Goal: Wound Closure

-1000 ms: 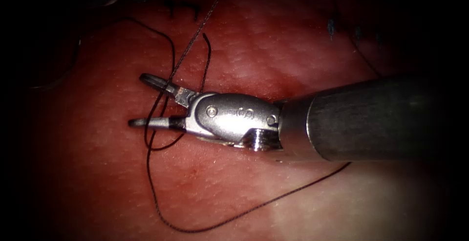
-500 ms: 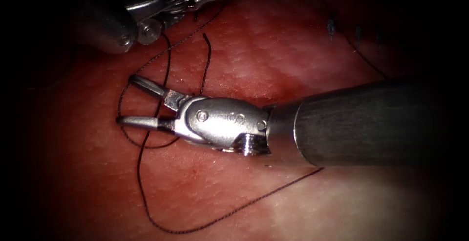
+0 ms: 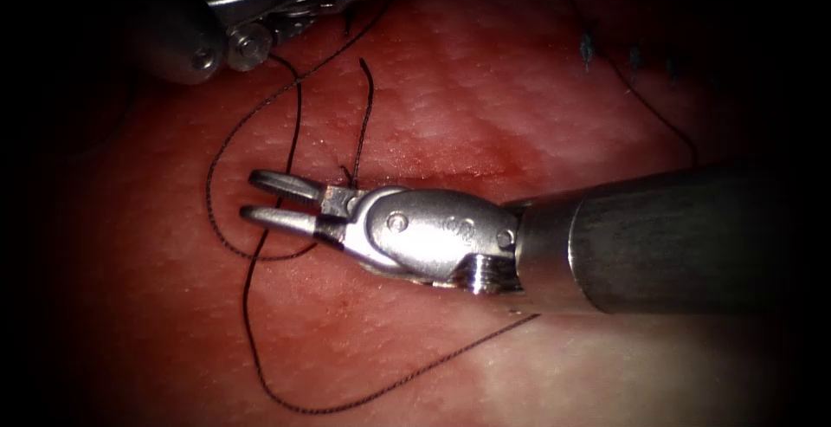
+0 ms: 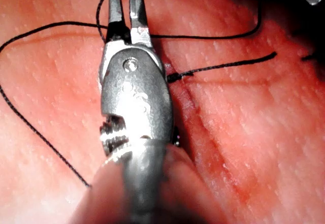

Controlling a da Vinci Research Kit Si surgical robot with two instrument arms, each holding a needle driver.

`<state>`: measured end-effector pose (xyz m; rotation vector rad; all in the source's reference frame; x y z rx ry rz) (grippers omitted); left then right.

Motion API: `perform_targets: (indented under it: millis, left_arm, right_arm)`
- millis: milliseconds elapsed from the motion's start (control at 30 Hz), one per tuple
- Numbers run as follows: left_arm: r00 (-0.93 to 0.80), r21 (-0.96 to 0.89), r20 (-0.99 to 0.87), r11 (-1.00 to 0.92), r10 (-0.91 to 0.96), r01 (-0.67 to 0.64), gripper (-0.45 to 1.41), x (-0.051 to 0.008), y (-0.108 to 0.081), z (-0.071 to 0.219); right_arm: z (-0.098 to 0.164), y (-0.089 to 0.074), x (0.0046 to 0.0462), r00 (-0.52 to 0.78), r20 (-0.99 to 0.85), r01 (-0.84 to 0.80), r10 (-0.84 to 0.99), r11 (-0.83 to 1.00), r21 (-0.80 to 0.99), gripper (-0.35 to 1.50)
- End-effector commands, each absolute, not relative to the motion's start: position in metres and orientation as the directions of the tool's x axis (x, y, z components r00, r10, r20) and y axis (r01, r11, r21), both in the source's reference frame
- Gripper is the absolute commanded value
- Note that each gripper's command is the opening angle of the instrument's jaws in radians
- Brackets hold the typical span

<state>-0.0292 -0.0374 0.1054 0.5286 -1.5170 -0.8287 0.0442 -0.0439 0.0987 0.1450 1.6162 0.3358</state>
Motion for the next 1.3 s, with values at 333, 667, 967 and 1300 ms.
perform_targets:
  millis: [333, 667, 967, 1300]
  left_arm:
    - [-0.066, 0.792, 0.611, 0.606, -0.789, 0.079, -0.45, -0.0321, -0.0381, 0.1009]
    - [-0.177, 0.815, 0.579, 0.555, -0.796, 0.168, -0.45, -0.0302, -0.0372, 0.1031]
    - [-0.274, 0.804, 0.587, 0.507, -0.762, 0.311, -0.45, -0.0293, -0.0354, 0.1048]
    - [-0.277, 0.805, 0.590, 0.523, -0.759, 0.281, -0.45, -0.0286, -0.0356, 0.1065]
  right_arm:
    - [0.1037, -0.0429, 0.0502, -0.015, -0.961, -0.147, 0.275, 0.950, 0.274, -0.03]
    - [0.1040, -0.0439, 0.0500, -0.075, -0.969, -0.173, 0.235, 0.954, 0.245, -0.22]
    - [0.1036, -0.0487, 0.0536, -0.156, -0.981, -0.104, 0.116, 0.986, 0.133, -0.35]
    - [0.1003, -0.0477, 0.0528, -0.225, -0.968, -0.108, 0.109, 0.985, 0.136, -0.35]
